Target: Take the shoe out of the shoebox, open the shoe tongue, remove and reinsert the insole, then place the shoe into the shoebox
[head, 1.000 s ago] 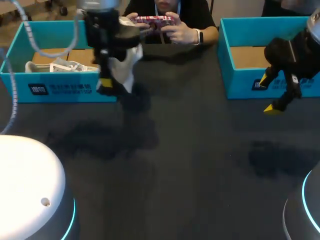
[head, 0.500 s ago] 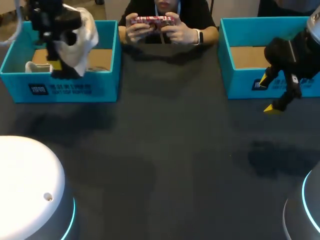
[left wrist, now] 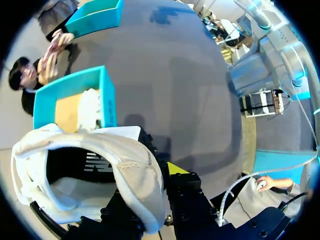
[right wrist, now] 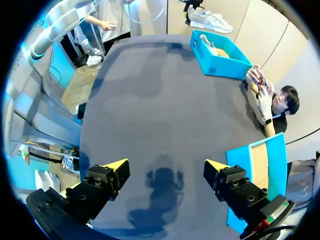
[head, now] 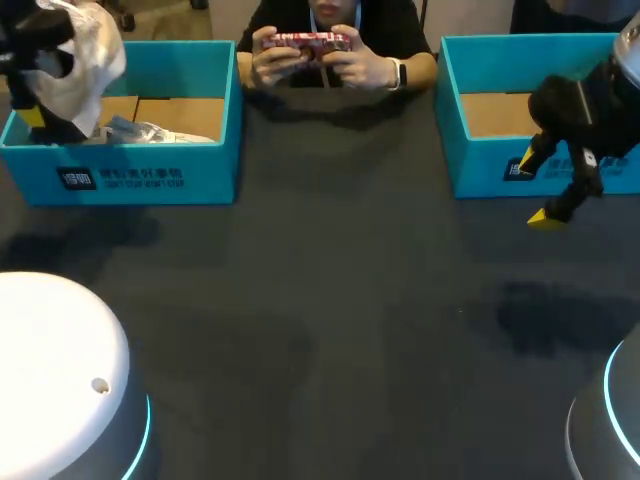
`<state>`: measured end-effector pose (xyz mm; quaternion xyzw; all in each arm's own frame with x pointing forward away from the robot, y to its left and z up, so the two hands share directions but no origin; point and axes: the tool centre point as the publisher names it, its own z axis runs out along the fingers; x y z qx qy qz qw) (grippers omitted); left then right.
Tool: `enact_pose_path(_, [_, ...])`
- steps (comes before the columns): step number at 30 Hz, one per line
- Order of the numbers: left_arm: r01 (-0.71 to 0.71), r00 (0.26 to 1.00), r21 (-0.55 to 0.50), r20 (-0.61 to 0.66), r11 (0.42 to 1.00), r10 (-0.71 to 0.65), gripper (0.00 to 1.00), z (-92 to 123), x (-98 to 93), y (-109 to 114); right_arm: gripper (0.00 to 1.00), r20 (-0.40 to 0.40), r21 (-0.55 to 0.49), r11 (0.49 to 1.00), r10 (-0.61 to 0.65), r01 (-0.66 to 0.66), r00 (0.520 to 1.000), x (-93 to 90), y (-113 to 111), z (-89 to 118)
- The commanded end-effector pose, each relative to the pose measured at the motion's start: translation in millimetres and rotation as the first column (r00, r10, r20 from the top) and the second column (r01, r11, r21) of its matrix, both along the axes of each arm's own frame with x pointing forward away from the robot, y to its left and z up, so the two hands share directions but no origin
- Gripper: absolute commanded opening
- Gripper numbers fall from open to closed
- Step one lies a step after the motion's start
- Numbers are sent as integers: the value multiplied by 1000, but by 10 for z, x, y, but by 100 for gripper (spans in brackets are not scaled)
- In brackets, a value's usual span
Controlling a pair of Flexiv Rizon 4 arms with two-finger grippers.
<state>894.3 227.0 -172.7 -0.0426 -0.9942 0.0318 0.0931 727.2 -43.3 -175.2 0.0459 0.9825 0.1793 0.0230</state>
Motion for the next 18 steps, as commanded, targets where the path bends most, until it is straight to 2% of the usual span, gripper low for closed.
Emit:
enact_pose_path(1, [-43, 999, -39, 20, 998, 43, 0, 0, 148, 240, 100, -1, -2, 1000, 0, 0, 1000, 9, 6, -7])
enact_pose_path(10, [-38, 998, -21, 58, 999, 39, 0, -40, 499, 461, 100, -1, -2, 1000, 0, 0, 1000, 9, 6, -7])
enact_pose_path(18, [-82, 994, -37, 74, 996, 85, 0, 17, 1108, 509, 100, -1, -2, 1000, 0, 0, 1000, 9, 6, -7])
